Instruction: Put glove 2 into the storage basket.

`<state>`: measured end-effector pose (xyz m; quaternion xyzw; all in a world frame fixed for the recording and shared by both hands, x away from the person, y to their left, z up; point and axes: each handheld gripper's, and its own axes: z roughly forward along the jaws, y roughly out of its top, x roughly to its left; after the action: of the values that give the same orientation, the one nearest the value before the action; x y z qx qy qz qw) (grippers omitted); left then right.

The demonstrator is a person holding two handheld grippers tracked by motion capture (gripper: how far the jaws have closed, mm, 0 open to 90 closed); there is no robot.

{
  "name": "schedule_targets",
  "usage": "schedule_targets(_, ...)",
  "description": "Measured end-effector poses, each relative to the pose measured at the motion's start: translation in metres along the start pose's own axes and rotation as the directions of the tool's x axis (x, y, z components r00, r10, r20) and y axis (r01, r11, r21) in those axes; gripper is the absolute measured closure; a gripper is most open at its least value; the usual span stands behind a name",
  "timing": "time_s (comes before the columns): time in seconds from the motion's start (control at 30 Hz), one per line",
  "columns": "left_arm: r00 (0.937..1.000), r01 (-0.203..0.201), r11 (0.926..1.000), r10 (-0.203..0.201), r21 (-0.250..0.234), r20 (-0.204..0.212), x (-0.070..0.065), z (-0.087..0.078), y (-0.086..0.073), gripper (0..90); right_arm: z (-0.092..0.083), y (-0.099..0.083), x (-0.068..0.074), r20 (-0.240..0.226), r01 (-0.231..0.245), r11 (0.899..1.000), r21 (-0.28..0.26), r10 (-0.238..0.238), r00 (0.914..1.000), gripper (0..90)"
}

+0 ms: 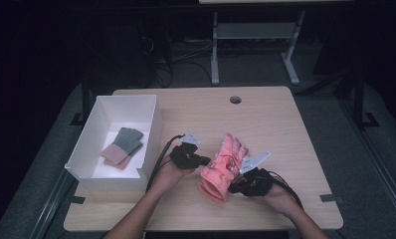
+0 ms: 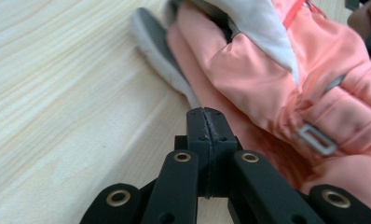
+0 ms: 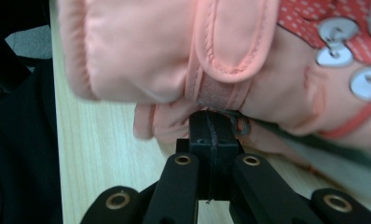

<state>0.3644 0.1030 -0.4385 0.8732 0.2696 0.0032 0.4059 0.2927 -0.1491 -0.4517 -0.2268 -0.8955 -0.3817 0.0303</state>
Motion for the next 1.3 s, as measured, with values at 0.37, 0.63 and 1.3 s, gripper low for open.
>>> schedule_targets(0.37,0.9986,0.025,0.9997,-0.025,-0.002,-0.047,0.000,-0.012,0.001,89.7,-0.025,-0.005,0.001,0.026,-0.012,0.998,-0.066,0.014,0.9996,90.0)
schedule_targets(0.63,0.9920,0.067,0.9966,-0.072,-0.047,-0.103,-0.005,-0.039,0.016,63.8,-0.057,-0.003,-0.010,0.118,-0.046,0.977,-0.209,0.071,0.9904,90.0)
schedule_targets(1.3,0.9974,0.024,0.9971,-0.029,-0.072,-0.066,-0.012,-0.048,0.029,24.8,-0.014,0.008,-0.029,0.209,-0.045,0.992,-0.122,0.070,0.9753,90.0)
